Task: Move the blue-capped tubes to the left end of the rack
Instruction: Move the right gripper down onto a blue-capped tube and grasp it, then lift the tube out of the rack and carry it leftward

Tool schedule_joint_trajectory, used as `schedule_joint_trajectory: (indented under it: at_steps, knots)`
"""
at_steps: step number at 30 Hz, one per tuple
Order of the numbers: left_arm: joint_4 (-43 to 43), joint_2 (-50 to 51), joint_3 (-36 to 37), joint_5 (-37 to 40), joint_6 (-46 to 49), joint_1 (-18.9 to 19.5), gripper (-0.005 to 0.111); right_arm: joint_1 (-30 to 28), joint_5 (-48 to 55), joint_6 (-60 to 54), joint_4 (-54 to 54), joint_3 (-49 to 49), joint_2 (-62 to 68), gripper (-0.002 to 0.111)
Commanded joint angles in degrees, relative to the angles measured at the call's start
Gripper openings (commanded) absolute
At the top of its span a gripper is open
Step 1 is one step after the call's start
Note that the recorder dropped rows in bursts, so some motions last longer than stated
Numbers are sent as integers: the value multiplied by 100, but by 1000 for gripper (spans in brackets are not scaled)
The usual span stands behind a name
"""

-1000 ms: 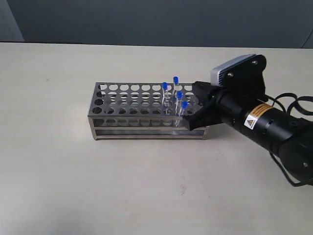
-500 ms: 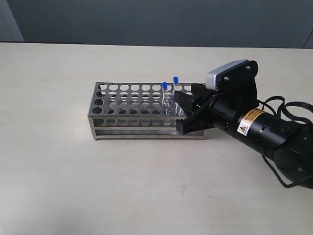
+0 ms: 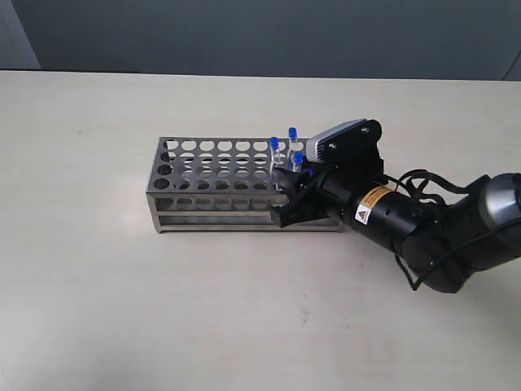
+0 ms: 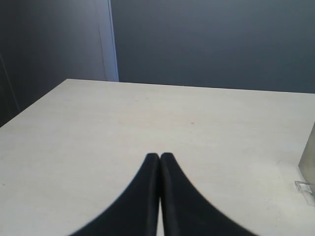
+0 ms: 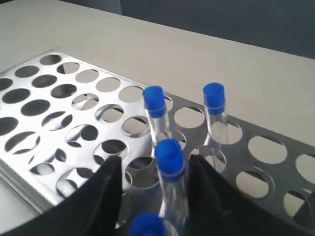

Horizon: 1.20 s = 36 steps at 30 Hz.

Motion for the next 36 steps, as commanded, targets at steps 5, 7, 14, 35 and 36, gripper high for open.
schedule_joint_trajectory:
  at_steps: [5,7,14,35,36]
  knots:
    - [-19,-21,19,-26,-4,-39,0,-6,165,8,-8,-120,116,0]
    - [-19,-21,19,-26,-4,-39,0,-6,212,8,-8,-120,76,0]
    - [-19,-21,19,-26,-4,-39,0,-6,780,8,-8,-120,-417,0]
    - [-19,-21,19,-26,-4,-39,0,-6,1688,-234,-95,-120,-1518,0]
    - [-19,-21,19,-26,-4,-39,0,-6,1688,-234,-95,-120,-1518,0]
